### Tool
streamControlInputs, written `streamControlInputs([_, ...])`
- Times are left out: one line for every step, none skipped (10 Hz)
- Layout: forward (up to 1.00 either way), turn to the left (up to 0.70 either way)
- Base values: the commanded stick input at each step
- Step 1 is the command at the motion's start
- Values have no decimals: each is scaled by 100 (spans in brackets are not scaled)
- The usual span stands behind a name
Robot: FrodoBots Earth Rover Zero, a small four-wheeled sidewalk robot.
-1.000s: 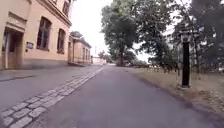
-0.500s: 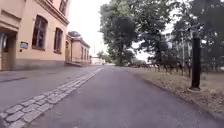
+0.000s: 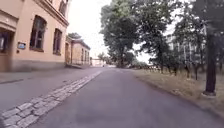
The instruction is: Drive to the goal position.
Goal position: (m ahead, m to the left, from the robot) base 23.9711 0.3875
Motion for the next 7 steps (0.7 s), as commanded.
streamControlInputs([85, 1])
streamControlInputs([85, 1])
streamControlInputs([85, 1])
streamControlInputs([85, 1])
streamControlInputs([85, 1])
streamControlInputs([85, -29])
streamControlInputs([85, 1])
